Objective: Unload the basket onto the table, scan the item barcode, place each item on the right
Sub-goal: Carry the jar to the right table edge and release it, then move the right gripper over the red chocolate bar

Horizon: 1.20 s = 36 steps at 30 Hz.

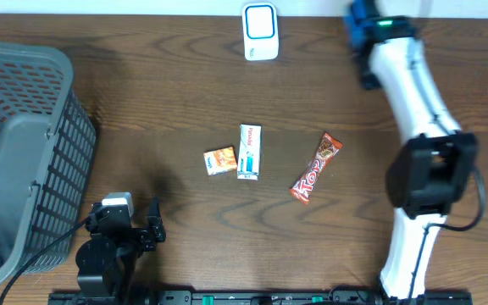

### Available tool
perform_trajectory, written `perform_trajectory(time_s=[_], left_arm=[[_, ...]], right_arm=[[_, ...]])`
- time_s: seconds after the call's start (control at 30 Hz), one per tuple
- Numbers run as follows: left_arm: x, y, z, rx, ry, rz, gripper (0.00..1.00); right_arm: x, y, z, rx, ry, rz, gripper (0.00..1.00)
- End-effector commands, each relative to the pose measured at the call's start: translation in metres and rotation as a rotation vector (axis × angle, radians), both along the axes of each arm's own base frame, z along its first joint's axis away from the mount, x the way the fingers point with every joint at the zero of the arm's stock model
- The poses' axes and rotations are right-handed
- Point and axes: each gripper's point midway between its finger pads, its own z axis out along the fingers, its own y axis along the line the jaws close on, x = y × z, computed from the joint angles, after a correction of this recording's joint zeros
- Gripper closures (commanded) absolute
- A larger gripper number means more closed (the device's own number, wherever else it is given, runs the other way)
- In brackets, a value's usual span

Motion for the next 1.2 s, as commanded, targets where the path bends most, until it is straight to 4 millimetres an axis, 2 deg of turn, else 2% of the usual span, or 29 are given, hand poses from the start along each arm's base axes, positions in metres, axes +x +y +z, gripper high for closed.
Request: perform_trajectory(time_s=[0.0,0.1,0.2,0.4,0.5,0.57,0.63,0.73,0.8,0.83,0.87,0.9,0.93,1.03,1.1,1.17], left_arm=[[0.000,0.001,-0.001,-0.004,0.002,0.009,0.14],[0.000,0.001,-0.001,-0.005,0.002,0.009,0.14],[0.000,0.001,-0.001,-0.005,0.002,0.009,0.14],[0.000,0.001,-0.001,-0.005,0.002,0.009,0.14],[0.000,0.001,-0.001,-0.004,0.002,0.009,0.14],[0.000,0.001,-0.001,-0.004,0.002,0.009,0.14],[0.000,0.001,-0.001,-0.005,0.002,0.009,0.14],[0.000,0.001,-0.001,-0.004,0.002,0.009,0.14],[0.000,0.001,-0.001,-0.005,0.002,0.009,0.14],[0.000,0.001,-0.001,-0.005,0.002,0.009,0.14],[0.000,0.001,-0.001,-0.005,0.002,0.009,0.14],[0.000,0.001,-0.001,-0.005,0.002,0.009,0.14],[0.000,0.001,-0.001,-0.005,0.002,0.009,0.14],[0.000,0.001,-0.001,-0.005,0.002,0.009,0.14],[0.000,0.001,-0.001,-0.005,0.002,0.009,0.14],[0.000,0.001,-0.001,-0.004,0.002,0.009,0.14]], right_arm=[[-0.031,-0.089,0.007,-0.008,-0.013,-0.255,0.60],[-0.060,-0.144,-0.008,0.133,-0.012,-0.415,0.59],[-0.091,-0.187,-0.025,0.266,-0.027,-0.556,0.58],[-0.150,-0.241,-0.057,0.476,-0.072,-0.776,0.63],[-0.177,-0.258,-0.078,0.514,-0.076,-0.856,0.61],[-0.187,-0.262,-0.094,0.553,-0.095,-0.892,0.57],[-0.189,-0.261,-0.108,0.619,-0.133,-0.923,0.45],[-0.188,-0.256,-0.128,0.719,-0.190,-0.931,0.41],[-0.191,-0.255,-0.134,0.729,-0.192,-0.937,0.38],[-0.191,-0.255,-0.134,0.729,-0.192,-0.938,0.33],[-0.191,-0.255,-0.134,0.729,-0.193,-0.938,0.24],[-0.190,-0.256,-0.130,0.732,-0.197,-0.937,0.01],[-0.190,-0.256,-0.127,0.733,-0.194,-0.938,0.01],[-0.186,-0.261,-0.102,0.731,-0.198,-0.934,0.01],[-0.183,-0.265,-0.078,0.726,-0.209,-0.931,0.01],[-0.180,-0.268,-0.042,0.717,-0.233,-0.934,0.01]])
